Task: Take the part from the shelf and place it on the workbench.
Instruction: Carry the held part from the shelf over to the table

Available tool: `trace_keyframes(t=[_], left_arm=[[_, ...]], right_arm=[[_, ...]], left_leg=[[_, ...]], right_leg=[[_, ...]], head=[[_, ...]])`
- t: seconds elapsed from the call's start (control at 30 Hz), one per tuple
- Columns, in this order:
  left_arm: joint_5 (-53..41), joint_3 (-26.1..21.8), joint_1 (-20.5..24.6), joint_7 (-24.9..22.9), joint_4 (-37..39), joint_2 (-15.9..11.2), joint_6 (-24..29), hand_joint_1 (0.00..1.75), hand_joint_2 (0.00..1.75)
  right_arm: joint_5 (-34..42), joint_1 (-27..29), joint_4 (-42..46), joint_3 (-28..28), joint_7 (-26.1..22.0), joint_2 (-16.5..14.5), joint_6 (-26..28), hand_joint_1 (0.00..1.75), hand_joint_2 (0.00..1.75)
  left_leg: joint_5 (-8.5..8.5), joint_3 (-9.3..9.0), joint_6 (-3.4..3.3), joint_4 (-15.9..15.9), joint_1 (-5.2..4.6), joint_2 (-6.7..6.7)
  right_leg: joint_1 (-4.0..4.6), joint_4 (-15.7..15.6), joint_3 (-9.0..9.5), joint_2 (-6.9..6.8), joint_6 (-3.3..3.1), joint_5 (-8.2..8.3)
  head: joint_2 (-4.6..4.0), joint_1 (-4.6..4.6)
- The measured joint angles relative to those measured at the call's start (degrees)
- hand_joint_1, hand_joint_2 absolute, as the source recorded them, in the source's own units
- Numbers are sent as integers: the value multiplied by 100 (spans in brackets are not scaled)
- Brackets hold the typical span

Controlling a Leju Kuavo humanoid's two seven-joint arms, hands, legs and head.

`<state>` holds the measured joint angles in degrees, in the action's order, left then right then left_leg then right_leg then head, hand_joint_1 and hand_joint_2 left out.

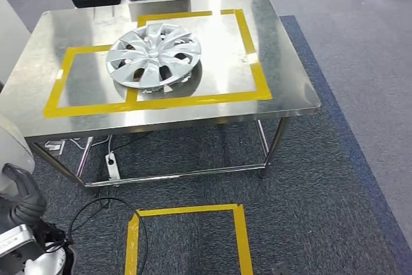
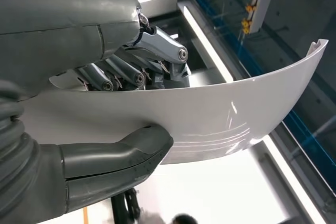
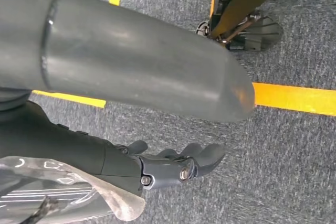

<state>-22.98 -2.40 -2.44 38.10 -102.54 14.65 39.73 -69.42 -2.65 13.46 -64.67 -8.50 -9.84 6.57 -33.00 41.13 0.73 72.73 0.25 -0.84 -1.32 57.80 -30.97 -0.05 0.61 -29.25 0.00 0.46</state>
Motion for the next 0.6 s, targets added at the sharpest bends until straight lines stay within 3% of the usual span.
trace_keyframes(t=[0.03, 0.07, 0.13, 0.2, 0.23, 0.37, 0.43, 0.5, 0.53, 0.57, 0.6], left_arm=[[-15, 40, -10, -35, 8, -31, -1, 175, 175], [-33, 89, -19, -73, 16, -66, -1, 175, 175], [-67, 180, -30, -118, 28, -122, -2, 175, 175], [-95, 237, -29, -128, 31, -152, -2, 175, 175], [-107, 261, -30, -129, 32, -164, -2, 175, 175], [-122, 314, -36, -133, 34, -198, -1, 175, 175], [-126, 345, -29, -136, 34, -205, -1, 175, 175], [-128, 377, -31, -147, 36, -216, -2, 175, 175], [-128, 388, -37, -156, 37, -225, -2, 175, 175], [-126, 398, -39, -168, 38, -235, -2, 175, 175], [-123, 408, -40, -183, 38, -246, -2, 175, 175]], right_arm=[[-7, 1, 0, 0, 2, 0, 20, 0, 0], [-15, -3, 0, 0, 3, 0, 43, 0, 0], [-31, -20, 0, 0, 4, -1, 75, 0, 0], [-50, -32, 0, 0, 2, -10, 88, 0, 0], [-57, -34, 0, 0, 0, -14, 93, 0, 0], [-65, -37, 0, 1, -6, -21, 100, 0, 0], [-66, -38, 0, 2, -11, -21, 104, 0, 0], [-70, -30, 0, 2, -19, -20, 107, 0, 0], [-74, -24, 0, 2, -26, -20, 108, 0, 0], [-77, -20, 0, 2, -34, -20, 109, 0, 0], [-79, -17, 0, 2, -42, -19, 110, 0, 0]], left_leg=[[-39, 94, 6, 204, 10, 24], [35, 81, 3, 192, 16, 32], [421, -255, -38, -443, 14, 47], [640, -618, -102, -1135, -18, 90], [652, -700, -126, -1309, -37, 107], [636, -750, -207, -1454, -26, 89], [655, -786, -261, -1507, 0, 82], [648, -786, -294, -1508, -8, 73], [643, -788, -300, -1506, -13, 64], [636, -793, -301, -1504, -17, 52], [627, -802, -296, -1501, -18, 37]], right_leg=[[5, 1, 4, -60, -4, -8], [8, 1, 12, -106, -2, -16], [14, 1, 45, -157, 9, -35], [29, 5, 60, -172, 42, -55], [35, 5, 55, -178, 66, -60], [33, 23, 36, -168, 195, -117], [25, 467, -191, -78, 236, -371], [24, 1249, -608, -21, 262, -686], [24, 1521, -770, -13, 271, -738], [24, 1589, -840, -11, 275, -677], [24, 1409, -787, -10, 272, -498]], head=[[0, 0], [0, -1], [0, -1], [0, -1], [0, 3], [0, 10], [0, 35], [0, 54], [0, 54], [0, 54], [0, 55]])
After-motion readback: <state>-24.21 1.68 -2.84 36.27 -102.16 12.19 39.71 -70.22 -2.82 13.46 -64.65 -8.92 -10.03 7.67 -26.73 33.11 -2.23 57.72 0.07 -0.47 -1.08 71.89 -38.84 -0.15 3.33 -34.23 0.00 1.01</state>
